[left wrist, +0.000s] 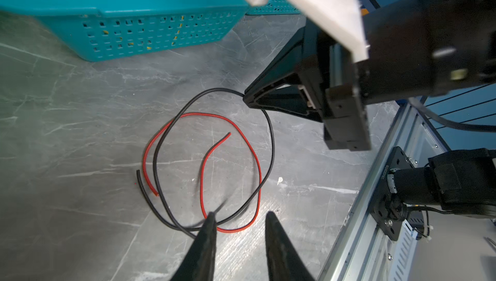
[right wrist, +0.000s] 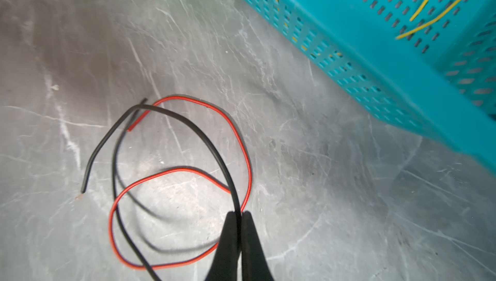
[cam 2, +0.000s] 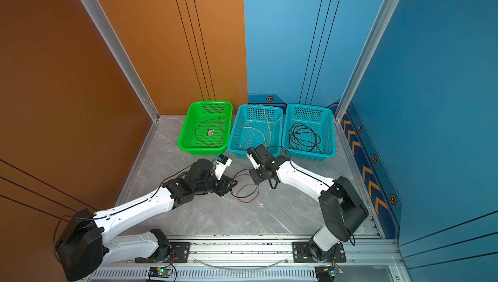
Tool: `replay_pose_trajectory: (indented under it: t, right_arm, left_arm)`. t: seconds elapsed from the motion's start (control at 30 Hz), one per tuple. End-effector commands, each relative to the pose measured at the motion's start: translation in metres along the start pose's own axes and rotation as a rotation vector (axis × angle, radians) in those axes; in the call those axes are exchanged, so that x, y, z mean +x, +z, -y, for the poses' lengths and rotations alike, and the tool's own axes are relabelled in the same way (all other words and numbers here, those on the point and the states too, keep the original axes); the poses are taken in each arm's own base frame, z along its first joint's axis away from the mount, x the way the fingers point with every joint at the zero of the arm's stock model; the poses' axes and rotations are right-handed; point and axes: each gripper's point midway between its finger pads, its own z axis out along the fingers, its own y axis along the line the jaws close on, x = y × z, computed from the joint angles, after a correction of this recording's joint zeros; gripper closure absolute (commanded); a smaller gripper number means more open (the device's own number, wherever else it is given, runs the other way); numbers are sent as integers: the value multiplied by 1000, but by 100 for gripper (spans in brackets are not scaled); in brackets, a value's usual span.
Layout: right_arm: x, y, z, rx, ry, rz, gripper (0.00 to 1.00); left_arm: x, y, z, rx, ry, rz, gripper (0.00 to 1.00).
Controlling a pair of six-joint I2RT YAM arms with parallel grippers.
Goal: Untangle and sort cables by color
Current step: Untie the cable.
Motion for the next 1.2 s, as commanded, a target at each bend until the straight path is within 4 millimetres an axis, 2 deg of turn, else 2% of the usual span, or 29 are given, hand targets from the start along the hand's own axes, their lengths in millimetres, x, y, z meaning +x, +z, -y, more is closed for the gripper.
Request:
replay_pose_trajectory:
  t: [0.0,0.17,0.3,0.43,0.57,0.73,0.9,1.17]
  right_arm:
    - [-4,-24,-23,-56,-18,19,100]
    - [-17,-49,-40,-99,-38,86,100]
    - [-20,-62,-49,-122,-63,98,100]
    - [-17,-66,-48,-111,-76,88,100]
    - [-16,-68,-49,-111,-75,94,100]
    - [-20,-70,-55,-126,-78,111,100]
    - [-21,-72,-58,-129,-86,117,100]
    - [-22,-76,-68,-151,-95,136,100]
  left_arm:
    - [0,9,8,68,-18,-4,66]
    - [-3,18,22,156,-17,13,64]
    - [-3,16,12,109,43,17,62]
    - [-8,4,0,48,80,31,59]
    - [-16,-7,8,97,83,82,54]
    - [-16,-4,22,189,74,101,47]
    - [-16,3,15,174,12,111,45]
    - [-38,-2,8,172,-71,211,39]
